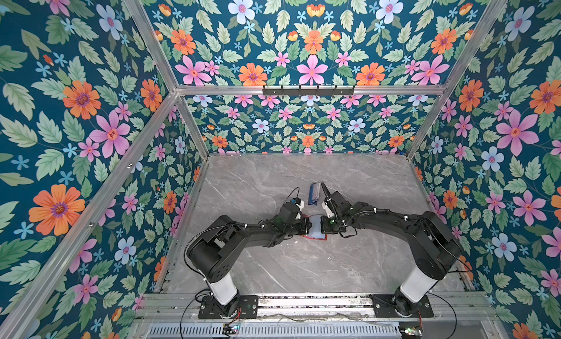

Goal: Insert credit cards into a card holder
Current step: Open the card holder at the center of the table.

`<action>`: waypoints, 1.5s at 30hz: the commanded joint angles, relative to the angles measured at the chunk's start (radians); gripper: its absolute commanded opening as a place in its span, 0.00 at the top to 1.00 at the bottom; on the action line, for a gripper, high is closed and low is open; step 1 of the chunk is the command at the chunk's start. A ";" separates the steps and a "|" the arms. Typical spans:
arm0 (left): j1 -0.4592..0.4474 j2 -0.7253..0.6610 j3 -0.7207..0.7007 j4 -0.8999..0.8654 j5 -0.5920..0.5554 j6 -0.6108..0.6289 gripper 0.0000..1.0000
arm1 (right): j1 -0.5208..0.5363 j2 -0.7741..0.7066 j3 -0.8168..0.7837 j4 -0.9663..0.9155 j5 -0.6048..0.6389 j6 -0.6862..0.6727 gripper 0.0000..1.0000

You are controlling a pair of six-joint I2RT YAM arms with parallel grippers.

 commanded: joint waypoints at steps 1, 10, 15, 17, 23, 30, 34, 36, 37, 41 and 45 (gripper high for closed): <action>0.000 -0.004 -0.003 0.028 0.001 -0.007 1.00 | 0.003 0.008 0.007 0.008 0.006 0.019 0.95; 0.000 -0.009 -0.012 0.028 -0.022 -0.009 1.00 | 0.008 -0.006 0.006 0.000 0.048 0.027 0.93; 0.000 -0.009 -0.014 0.027 -0.030 -0.011 1.00 | 0.009 -0.001 0.007 -0.012 0.067 0.029 0.98; 0.000 -0.010 -0.016 0.028 -0.034 -0.013 1.00 | 0.009 0.004 0.007 -0.010 0.067 0.031 0.99; 0.000 -0.012 -0.019 0.031 -0.032 -0.011 1.00 | 0.009 0.012 0.007 -0.005 0.064 0.033 1.00; 0.000 -0.006 -0.025 0.064 0.003 -0.019 1.00 | 0.009 0.026 0.001 0.060 0.005 0.039 0.89; -0.001 -0.025 -0.039 0.078 0.002 -0.021 1.00 | 0.009 0.026 0.004 0.097 -0.011 0.049 0.82; -0.001 -0.047 -0.046 0.075 -0.015 -0.016 0.88 | 0.008 0.024 0.005 0.117 -0.020 0.051 0.79; -0.001 -0.061 -0.051 0.070 -0.027 -0.011 0.81 | 0.009 0.024 0.008 0.121 -0.023 0.051 0.77; -0.002 -0.129 -0.066 0.019 -0.113 0.017 0.72 | 0.010 0.037 0.032 0.139 -0.064 0.037 0.67; -0.003 -0.192 -0.084 -0.024 -0.182 0.045 0.66 | 0.018 0.057 0.055 0.151 -0.093 0.027 0.64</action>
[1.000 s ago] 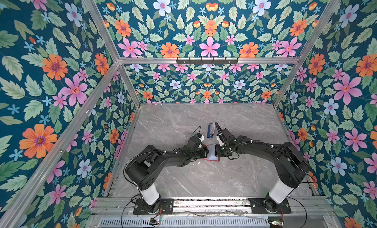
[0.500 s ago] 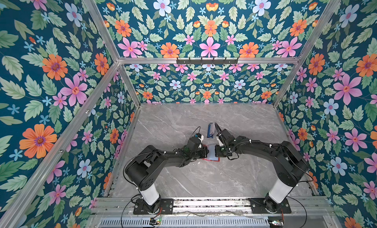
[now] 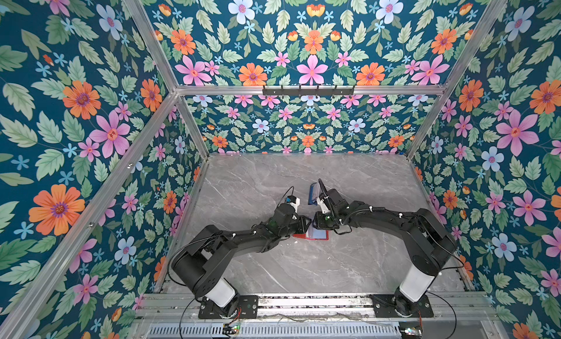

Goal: Insert credit cards into a card holder
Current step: Open the card holder at the center of the table.

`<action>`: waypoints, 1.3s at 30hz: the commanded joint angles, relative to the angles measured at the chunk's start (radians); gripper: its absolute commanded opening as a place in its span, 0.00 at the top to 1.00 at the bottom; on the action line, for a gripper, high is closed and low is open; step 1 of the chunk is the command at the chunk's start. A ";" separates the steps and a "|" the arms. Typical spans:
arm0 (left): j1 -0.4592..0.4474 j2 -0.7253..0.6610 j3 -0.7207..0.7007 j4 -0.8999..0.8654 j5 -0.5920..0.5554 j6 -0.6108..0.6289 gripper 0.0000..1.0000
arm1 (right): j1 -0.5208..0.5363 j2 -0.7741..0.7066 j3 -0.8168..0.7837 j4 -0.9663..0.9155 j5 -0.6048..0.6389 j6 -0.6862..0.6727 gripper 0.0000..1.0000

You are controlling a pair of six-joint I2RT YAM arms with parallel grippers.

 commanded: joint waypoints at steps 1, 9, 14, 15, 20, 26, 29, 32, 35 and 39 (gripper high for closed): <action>0.001 -0.035 -0.007 -0.050 -0.085 0.039 0.66 | 0.007 0.018 0.022 0.020 -0.033 -0.012 0.63; -0.004 -0.070 -0.007 -0.120 -0.159 0.081 0.65 | 0.012 0.079 0.055 0.012 -0.050 -0.011 0.59; -0.018 -0.025 0.026 -0.174 -0.171 0.109 0.69 | 0.015 0.096 0.060 0.008 -0.050 -0.010 0.59; -0.020 -0.009 0.035 -0.182 -0.162 0.111 0.71 | 0.015 0.096 0.060 0.008 -0.049 -0.010 0.60; -0.021 0.068 0.060 -0.186 -0.115 0.100 0.80 | 0.016 0.090 0.060 -0.008 -0.025 -0.011 0.64; -0.022 0.107 0.076 -0.202 -0.125 0.090 0.88 | 0.016 0.070 0.056 -0.027 -0.003 -0.016 0.71; -0.022 0.124 0.086 -0.228 -0.143 0.089 0.89 | 0.016 0.050 0.050 -0.028 0.020 -0.014 0.70; -0.022 0.123 0.089 -0.232 -0.151 0.091 0.89 | 0.016 0.022 0.043 -0.031 0.038 -0.008 0.68; -0.022 0.107 0.109 -0.252 -0.148 0.103 0.87 | 0.016 -0.015 0.042 -0.042 0.055 -0.005 0.67; -0.021 0.076 0.166 -0.295 -0.152 0.131 0.81 | 0.004 -0.059 0.062 -0.083 0.070 -0.013 0.67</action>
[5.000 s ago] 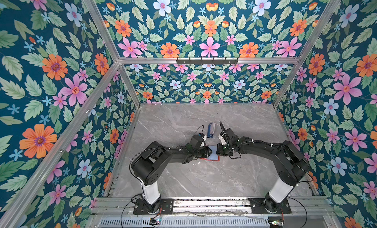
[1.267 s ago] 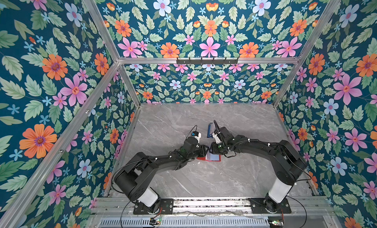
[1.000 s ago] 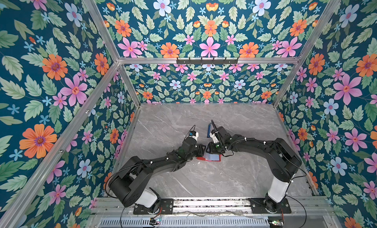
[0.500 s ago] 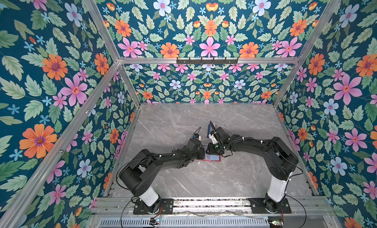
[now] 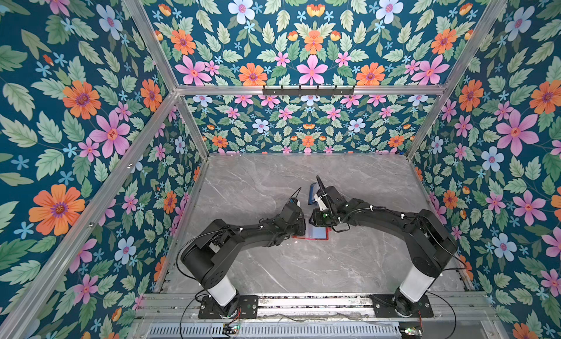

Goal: Insert credit cards into a card holder
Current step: Open the card holder at the center of the table, then pick up the credit card from the storage box.

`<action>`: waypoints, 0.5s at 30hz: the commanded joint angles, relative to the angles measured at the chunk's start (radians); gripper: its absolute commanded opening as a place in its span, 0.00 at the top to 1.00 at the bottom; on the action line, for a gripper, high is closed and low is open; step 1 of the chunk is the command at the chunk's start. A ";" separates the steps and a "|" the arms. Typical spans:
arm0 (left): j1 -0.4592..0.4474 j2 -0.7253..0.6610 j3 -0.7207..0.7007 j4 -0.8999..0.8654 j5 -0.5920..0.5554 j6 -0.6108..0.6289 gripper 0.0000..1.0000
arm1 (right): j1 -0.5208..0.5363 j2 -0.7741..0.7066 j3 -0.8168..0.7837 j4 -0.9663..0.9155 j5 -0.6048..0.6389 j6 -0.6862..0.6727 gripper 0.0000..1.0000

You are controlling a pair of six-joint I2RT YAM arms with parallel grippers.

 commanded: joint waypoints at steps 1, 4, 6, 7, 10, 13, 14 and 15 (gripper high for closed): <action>0.002 -0.021 0.046 -0.036 -0.016 0.037 0.81 | -0.017 -0.027 0.024 -0.050 0.031 -0.007 0.67; 0.016 -0.022 0.093 -0.040 -0.021 0.054 0.77 | -0.050 -0.034 0.056 -0.089 0.027 -0.024 0.67; 0.035 -0.005 0.132 -0.045 -0.001 0.070 0.76 | -0.070 -0.034 0.076 -0.105 0.022 -0.039 0.67; 0.045 0.007 0.157 -0.051 0.005 0.076 0.75 | -0.082 -0.034 0.087 -0.116 0.023 -0.045 0.67; 0.080 0.053 0.216 -0.044 0.036 0.082 0.73 | -0.113 -0.016 0.134 -0.146 0.021 -0.068 0.66; 0.129 0.121 0.284 -0.039 0.096 0.083 0.71 | -0.141 0.015 0.198 -0.186 0.025 -0.090 0.64; 0.144 0.145 0.305 -0.035 0.111 0.082 0.70 | -0.149 0.030 0.224 -0.202 0.025 -0.098 0.62; 0.157 0.170 0.325 -0.029 0.131 0.083 0.69 | -0.157 0.050 0.249 -0.216 0.025 -0.103 0.61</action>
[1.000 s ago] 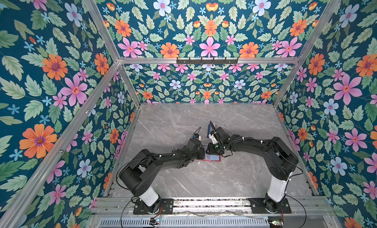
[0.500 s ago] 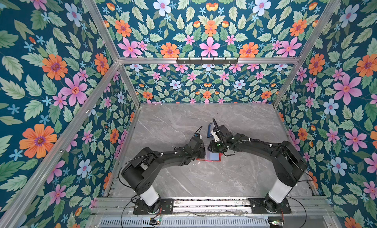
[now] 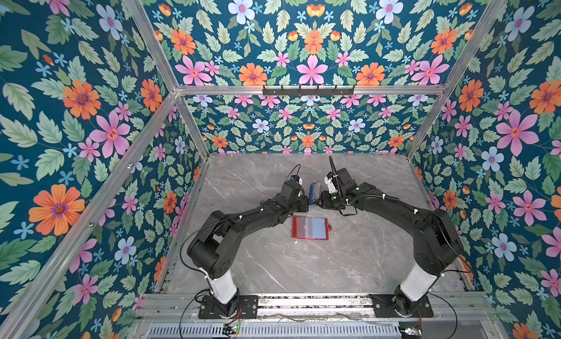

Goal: Insert credit cards into a card holder
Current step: Pick up the credit card from the storage box.

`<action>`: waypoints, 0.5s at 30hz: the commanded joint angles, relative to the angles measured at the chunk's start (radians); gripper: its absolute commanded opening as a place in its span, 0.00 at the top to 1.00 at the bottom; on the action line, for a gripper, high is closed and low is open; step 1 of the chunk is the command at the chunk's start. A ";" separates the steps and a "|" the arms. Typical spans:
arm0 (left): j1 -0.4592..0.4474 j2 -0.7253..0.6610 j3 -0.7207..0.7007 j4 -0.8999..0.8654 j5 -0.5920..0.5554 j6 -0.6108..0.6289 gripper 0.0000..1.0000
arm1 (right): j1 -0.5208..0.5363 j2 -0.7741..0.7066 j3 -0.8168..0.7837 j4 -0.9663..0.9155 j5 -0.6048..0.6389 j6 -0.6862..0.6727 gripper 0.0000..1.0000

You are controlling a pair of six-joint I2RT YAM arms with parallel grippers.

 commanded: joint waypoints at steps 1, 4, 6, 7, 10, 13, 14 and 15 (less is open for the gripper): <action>0.042 0.063 0.057 0.009 0.087 0.014 0.68 | -0.022 0.045 0.073 -0.077 0.005 -0.038 0.60; 0.080 0.133 0.113 0.015 0.136 0.010 0.68 | -0.039 0.109 0.156 -0.123 0.005 -0.048 0.58; 0.098 0.172 0.146 0.012 0.153 0.010 0.67 | -0.044 0.149 0.212 -0.150 0.011 -0.050 0.57; 0.105 0.191 0.162 0.015 0.172 0.012 0.66 | -0.047 0.171 0.244 -0.168 0.018 -0.051 0.56; 0.123 0.243 0.195 0.033 0.229 0.011 0.65 | -0.051 0.230 0.326 -0.217 0.039 -0.056 0.56; 0.130 0.289 0.217 0.054 0.275 -0.004 0.63 | -0.061 0.284 0.396 -0.259 0.048 -0.056 0.57; 0.132 0.302 0.222 0.067 0.295 -0.010 0.63 | -0.062 0.297 0.418 -0.270 0.056 -0.056 0.56; 0.132 0.316 0.229 0.076 0.310 -0.016 0.63 | -0.064 0.312 0.434 -0.281 0.063 -0.056 0.56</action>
